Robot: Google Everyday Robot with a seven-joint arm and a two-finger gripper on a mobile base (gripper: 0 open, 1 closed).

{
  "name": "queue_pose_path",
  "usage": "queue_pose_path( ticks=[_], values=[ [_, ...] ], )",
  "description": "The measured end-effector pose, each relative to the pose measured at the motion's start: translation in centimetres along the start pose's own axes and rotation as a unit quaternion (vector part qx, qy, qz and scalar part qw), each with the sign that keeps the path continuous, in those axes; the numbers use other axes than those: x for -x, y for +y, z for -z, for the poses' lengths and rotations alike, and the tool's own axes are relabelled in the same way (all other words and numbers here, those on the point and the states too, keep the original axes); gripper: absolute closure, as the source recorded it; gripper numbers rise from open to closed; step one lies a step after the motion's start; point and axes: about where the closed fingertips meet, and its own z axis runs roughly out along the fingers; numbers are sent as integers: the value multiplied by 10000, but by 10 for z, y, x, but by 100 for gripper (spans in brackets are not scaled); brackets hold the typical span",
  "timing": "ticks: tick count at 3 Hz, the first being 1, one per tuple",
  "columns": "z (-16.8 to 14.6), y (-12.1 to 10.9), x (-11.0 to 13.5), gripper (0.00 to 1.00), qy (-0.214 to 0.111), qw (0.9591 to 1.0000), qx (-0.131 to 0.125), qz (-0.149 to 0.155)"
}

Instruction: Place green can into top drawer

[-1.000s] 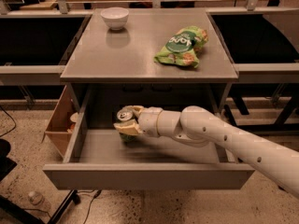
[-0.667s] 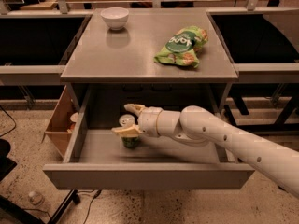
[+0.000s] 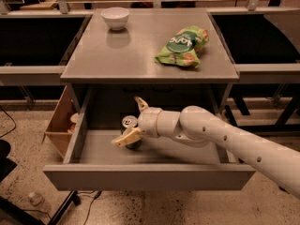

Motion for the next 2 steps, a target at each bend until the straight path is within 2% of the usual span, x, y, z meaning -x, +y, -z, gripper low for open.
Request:
queue_pose_path(
  ticks=[1, 2],
  values=[
    [20, 5, 30, 0, 172, 9997, 66, 165],
    [64, 11, 89, 0, 537, 9967, 223, 561]
  ],
)
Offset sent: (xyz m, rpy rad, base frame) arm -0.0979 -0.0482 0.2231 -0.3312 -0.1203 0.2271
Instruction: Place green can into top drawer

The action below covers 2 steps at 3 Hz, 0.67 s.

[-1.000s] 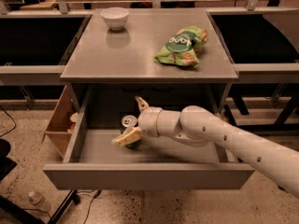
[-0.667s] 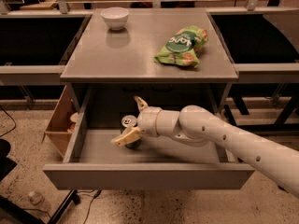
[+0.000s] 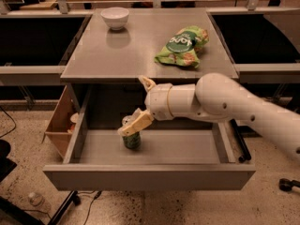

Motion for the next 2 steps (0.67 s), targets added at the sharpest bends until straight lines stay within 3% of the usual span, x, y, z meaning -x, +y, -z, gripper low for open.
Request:
queue_pose_path(
  ticks=[1, 2],
  values=[
    [44, -26, 71, 0, 481, 9978, -12, 457],
    [71, -60, 138, 0, 1010, 9921, -69, 740]
  ],
)
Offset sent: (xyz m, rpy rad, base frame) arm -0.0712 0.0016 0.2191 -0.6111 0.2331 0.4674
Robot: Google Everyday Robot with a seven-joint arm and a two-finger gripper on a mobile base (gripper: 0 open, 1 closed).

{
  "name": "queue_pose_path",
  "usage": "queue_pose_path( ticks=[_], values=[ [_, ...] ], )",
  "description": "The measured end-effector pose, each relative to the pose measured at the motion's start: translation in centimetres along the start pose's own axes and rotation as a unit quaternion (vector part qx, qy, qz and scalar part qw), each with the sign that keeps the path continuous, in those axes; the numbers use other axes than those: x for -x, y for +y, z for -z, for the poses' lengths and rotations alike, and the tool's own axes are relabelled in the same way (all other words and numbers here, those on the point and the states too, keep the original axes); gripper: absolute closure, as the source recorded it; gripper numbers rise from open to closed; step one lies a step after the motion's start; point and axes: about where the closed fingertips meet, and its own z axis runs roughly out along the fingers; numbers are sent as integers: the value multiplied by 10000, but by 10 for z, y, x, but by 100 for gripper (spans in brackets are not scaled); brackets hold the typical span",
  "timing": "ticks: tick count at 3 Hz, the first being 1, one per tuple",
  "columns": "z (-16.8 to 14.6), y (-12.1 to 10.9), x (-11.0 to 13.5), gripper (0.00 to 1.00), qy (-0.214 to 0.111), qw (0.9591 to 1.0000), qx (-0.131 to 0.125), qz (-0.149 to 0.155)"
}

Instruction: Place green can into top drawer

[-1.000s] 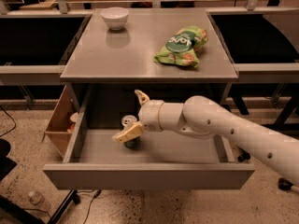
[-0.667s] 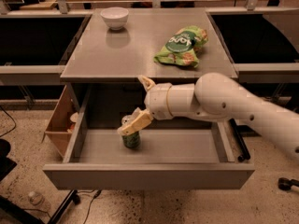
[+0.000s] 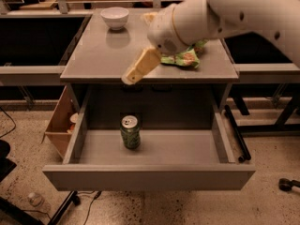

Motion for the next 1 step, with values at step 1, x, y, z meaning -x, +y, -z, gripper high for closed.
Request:
queue_pose_path(
  ticks=[1],
  values=[
    [33, -17, 29, 0, 829, 9965, -89, 112]
  ],
)
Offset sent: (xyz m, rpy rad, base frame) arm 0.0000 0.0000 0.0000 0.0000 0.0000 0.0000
